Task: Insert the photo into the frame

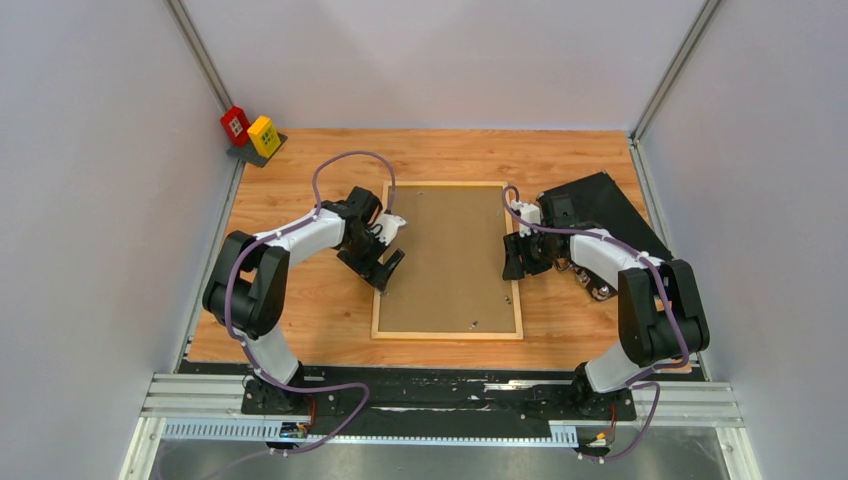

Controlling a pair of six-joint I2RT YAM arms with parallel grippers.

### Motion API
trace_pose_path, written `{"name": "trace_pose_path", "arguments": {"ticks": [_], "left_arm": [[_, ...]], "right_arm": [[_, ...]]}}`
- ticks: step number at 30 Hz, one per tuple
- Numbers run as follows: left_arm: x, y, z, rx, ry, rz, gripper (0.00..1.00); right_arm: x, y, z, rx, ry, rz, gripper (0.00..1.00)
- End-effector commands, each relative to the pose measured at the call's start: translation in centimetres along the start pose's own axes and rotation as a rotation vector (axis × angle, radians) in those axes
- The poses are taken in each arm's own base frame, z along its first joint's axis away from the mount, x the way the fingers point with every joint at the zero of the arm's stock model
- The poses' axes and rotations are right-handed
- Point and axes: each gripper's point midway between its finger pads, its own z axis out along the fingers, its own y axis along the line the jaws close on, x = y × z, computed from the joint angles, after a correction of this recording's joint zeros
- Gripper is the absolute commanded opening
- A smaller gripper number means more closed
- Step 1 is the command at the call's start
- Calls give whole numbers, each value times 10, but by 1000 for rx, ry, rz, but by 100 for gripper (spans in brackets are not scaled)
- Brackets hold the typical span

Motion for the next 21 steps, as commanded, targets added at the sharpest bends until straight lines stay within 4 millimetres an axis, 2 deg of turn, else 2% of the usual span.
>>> {"name": "trace_pose_path", "arguments": {"ticks": [1,12,16,21], "left_arm": [[10,-11,-11,42,14,27,100],[21,-17,-8,73,47,64,100],[16,-19,-13,77,25,70,100],[-1,-21,-24,72,-36,63,100]], "right_arm": [[-15,-2,-2,12,-47,-27,52],[-15,-3,-2,14,-44,-26,52],[-15,-3,-2,16,-45,-29,52],[-15,-2,-4,18,-49,-31,52]]}}
